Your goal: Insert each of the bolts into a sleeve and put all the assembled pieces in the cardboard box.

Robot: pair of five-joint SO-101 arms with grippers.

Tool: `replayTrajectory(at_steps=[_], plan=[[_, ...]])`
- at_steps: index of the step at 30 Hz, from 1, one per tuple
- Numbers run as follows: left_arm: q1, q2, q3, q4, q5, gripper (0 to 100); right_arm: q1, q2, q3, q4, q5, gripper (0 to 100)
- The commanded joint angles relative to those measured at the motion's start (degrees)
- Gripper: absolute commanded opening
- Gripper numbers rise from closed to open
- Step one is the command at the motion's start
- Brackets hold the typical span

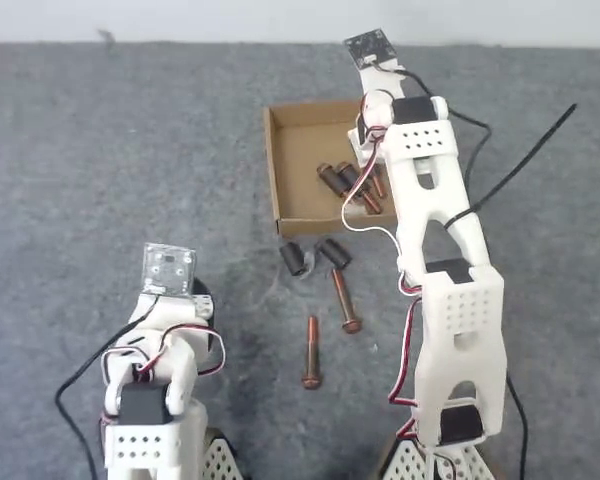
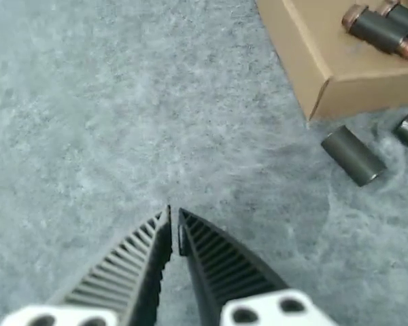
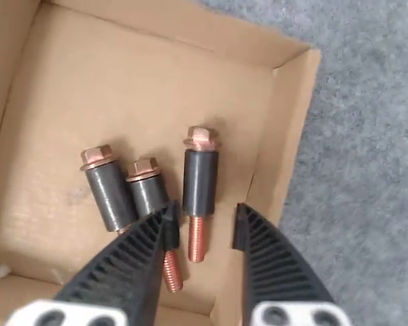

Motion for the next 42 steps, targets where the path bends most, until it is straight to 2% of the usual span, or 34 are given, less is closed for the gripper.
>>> replayTrajectory(at_steps=[1,6,14,18,25,31,38,42], plan=[[-0.4,-0.1,-0.8,-1.1,-3.1,1,-0.7,-2.7,-3.1,0.7,0.7,3.3],[-0.4,-0.1,-0.8,-1.1,-3.2,1,-1.1,-7.5,-3.2,6.6,0.4,0.7],[-0.4,-0.1,-0.8,-1.0,-3.2,1,-3.6,-15.3,-3.2,24.2,0.9,0.7],[-0.4,-0.1,-0.8,-0.9,-3.2,1,-5.1,-17.4,-2.7,30.6,7.5,0.7],[-0.4,-0.1,-0.8,-0.8,-3.2,1,-6.5,-24.1,11.4,30.5,7.4,0.7],[-0.4,-0.1,-0.8,-0.8,-3.2,1,-8.5,-30.6,23.6,25.3,7.0,0.8],[-0.4,-0.1,-0.8,-0.8,-3.2,1,-11.1,-31.0,30.9,20.2,7.5,1.3],[-0.4,-0.1,-0.8,-0.8,-3.2,1,-13.0,-31.0,34.0,17.2,7.6,8.4]])
